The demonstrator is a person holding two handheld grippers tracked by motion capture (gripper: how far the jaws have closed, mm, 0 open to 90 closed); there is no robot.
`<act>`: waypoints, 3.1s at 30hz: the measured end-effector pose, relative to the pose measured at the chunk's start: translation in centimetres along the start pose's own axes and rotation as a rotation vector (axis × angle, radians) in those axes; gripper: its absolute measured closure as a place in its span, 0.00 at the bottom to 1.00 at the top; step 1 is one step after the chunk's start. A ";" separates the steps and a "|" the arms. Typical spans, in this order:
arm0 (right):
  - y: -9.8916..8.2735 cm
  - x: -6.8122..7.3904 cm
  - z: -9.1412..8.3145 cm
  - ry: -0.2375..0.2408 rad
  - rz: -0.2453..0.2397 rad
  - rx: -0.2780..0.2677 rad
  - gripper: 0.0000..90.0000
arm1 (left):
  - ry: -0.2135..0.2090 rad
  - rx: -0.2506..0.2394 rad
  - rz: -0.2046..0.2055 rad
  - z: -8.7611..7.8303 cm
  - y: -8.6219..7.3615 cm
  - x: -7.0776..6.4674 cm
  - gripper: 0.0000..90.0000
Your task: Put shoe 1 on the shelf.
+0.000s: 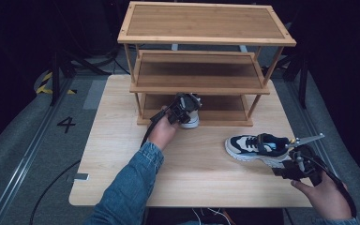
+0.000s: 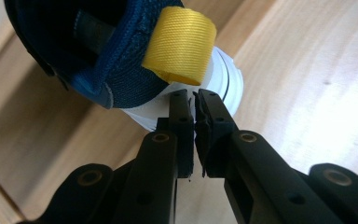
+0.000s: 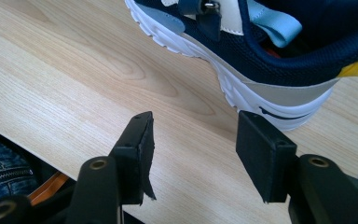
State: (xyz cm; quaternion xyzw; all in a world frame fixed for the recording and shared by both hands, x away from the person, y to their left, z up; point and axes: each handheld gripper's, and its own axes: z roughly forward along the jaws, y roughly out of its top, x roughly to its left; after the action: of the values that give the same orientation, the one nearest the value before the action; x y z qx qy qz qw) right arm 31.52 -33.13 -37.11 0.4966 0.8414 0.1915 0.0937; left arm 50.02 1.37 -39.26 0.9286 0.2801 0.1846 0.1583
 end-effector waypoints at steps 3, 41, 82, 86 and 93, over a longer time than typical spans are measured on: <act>-0.1 -0.1 0.0 -0.001 -0.003 -0.005 0.52 | 0.053 -0.007 0.022 0.5 0.0 -0.2 0.95; 2.1 -2.6 -0.9 -0.028 0.063 -0.071 0.54 | -0.207 -0.034 -0.159 -8.3 -6.1 0.4 0.47; 2.8 -8.9 -0.5 -0.050 0.187 -0.126 0.65 | -0.043 0.189 -0.472 -7.7 -16.7 4.4 0.28; 2.4 -8.9 -0.9 -0.027 0.187 -0.112 0.82 | -0.036 0.181 -0.465 -7.8 -16.5 4.5 0.28; 2.4 -8.0 -1.0 -0.007 0.148 -0.091 0.98 | -0.034 0.181 -0.458 -7.8 -16.3 4.4 0.28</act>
State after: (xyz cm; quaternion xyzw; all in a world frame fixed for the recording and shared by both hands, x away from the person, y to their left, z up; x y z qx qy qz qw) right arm 37.03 -39.28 -35.48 0.5535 0.7923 0.2342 0.1049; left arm 42.52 18.31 -37.76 0.8542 0.4962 0.1023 0.1172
